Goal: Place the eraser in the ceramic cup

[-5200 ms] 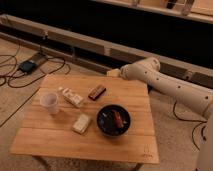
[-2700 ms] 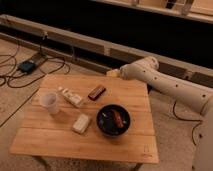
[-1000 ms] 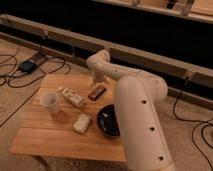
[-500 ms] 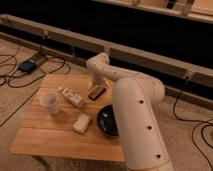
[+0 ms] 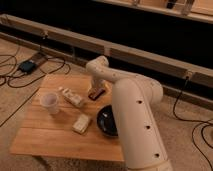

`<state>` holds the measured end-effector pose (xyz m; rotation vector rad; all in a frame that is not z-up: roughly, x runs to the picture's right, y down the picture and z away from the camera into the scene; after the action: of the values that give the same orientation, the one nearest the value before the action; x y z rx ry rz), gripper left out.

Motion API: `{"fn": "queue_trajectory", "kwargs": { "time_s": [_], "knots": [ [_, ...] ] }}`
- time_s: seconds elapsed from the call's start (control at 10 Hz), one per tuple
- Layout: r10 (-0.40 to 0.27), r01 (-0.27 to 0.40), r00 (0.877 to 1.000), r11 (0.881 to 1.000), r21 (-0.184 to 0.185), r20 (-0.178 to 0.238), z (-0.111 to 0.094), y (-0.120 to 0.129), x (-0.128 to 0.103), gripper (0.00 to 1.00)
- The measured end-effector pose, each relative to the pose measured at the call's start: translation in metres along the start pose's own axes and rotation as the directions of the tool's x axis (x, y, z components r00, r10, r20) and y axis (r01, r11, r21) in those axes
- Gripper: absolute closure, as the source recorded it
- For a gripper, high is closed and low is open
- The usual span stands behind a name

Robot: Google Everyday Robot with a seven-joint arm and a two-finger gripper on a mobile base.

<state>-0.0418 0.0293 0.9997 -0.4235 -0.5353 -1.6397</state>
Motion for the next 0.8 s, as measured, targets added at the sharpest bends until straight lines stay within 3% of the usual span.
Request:
{"fn": "queue_trajectory", "kwargs": {
  "time_s": [0.5,0.7,0.8],
  "knots": [
    [0.003,-0.003,1.000,1.000,0.027,-0.001,0.001,-0.004,0.003,0.72],
    [-0.008,0.009,1.000,0.999,0.048,-0.029,-0.013,-0.005,0.011,0.87],
    [-0.016,0.019,0.999,0.998,0.057,-0.050,-0.022,-0.006,0.017,0.88]
  ]
}}
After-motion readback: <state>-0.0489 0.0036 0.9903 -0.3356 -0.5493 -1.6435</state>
